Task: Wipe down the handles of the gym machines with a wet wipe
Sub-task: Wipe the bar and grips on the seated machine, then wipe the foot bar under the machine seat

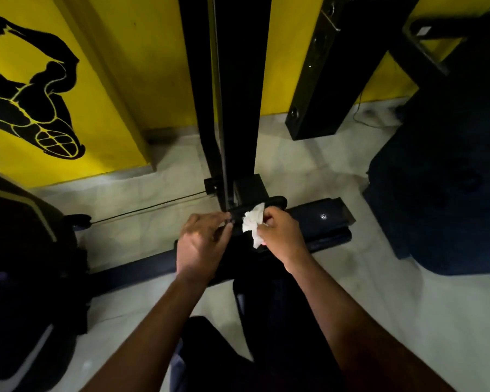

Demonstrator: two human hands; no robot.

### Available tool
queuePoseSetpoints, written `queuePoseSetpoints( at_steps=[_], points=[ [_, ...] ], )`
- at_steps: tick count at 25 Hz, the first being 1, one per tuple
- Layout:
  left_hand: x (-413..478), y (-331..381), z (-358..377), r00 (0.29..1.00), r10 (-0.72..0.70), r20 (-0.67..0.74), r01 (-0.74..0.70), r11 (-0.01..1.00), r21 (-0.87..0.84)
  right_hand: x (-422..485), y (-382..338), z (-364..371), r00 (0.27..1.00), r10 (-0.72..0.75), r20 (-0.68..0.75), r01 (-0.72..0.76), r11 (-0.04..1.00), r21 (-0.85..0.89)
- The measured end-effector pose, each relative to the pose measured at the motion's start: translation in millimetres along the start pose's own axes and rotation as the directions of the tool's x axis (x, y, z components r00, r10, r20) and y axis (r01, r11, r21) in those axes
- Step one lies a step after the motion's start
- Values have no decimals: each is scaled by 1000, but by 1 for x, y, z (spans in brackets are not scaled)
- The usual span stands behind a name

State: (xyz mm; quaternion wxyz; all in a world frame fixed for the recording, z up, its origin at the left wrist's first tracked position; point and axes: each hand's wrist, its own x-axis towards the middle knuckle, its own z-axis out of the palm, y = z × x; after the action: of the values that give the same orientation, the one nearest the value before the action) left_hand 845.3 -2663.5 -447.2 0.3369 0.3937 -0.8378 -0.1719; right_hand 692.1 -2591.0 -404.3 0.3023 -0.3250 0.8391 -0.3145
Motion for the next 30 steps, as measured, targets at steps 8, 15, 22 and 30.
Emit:
queuePoseSetpoints(
  at_steps=[8,15,22,30],
  points=[
    [8,34,-109,958,-84,273,64,995,83,-74,-75,-17,1000,-32,1,32,999,9],
    [-89,92,-141,959,-267,95,247,952,181,-132,-30,-49,937,-329,119,337,940,-48],
    [-269,196,-220,810,-557,-182,586,780,221,-265,2,-42,719,-549,426,623,781,-45],
    [-475,206,-376,482,-687,-544,863,480,159,-475,-64,80,353,-657,666,727,641,246]
  ],
)
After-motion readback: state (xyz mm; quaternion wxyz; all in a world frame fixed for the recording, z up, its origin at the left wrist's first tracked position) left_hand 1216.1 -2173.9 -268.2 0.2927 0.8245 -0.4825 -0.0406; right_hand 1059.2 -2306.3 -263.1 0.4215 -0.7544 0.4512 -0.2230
